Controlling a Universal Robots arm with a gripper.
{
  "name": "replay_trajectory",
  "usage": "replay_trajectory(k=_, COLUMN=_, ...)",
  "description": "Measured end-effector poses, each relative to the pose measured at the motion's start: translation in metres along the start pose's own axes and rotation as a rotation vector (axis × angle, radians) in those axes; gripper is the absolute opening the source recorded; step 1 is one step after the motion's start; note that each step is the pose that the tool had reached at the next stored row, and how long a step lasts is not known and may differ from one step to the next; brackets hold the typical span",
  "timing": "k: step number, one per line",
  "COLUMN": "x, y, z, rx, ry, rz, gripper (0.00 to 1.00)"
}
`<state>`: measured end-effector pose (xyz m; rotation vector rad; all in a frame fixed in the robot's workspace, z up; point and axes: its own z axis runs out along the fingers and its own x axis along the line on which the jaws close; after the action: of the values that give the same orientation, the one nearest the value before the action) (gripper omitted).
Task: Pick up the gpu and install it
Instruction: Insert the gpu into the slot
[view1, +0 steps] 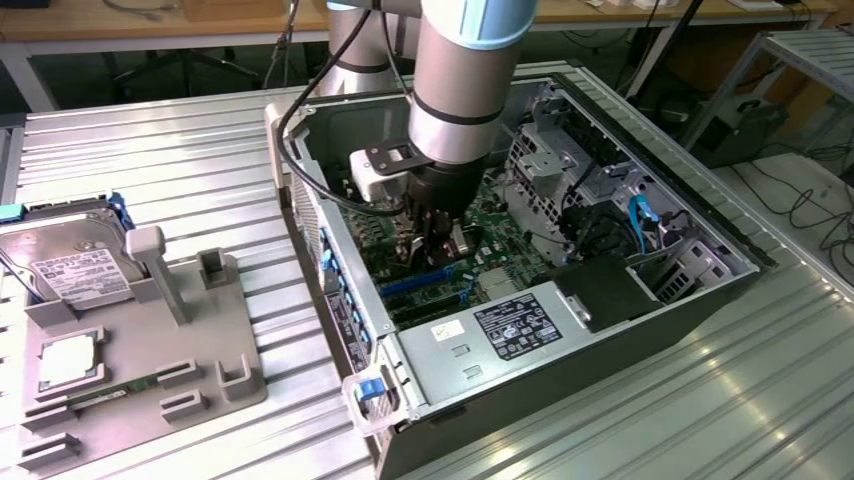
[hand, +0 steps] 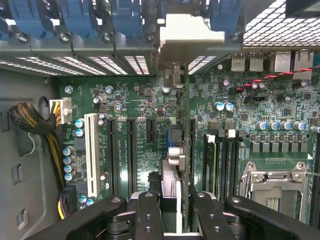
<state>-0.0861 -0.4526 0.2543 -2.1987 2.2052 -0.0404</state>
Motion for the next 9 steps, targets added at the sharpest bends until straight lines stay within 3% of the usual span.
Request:
replay_trajectory(k=4, x=0.0000, y=0.0031, z=0.0016, rx=0.0083, ry=-0.0004, rz=0.000, gripper=0.28)
replay_trajectory(k=9, x=0.0000, y=0.0065, z=0.0081, rx=0.0087, ry=-0.0003, rz=0.000, gripper=0.28)
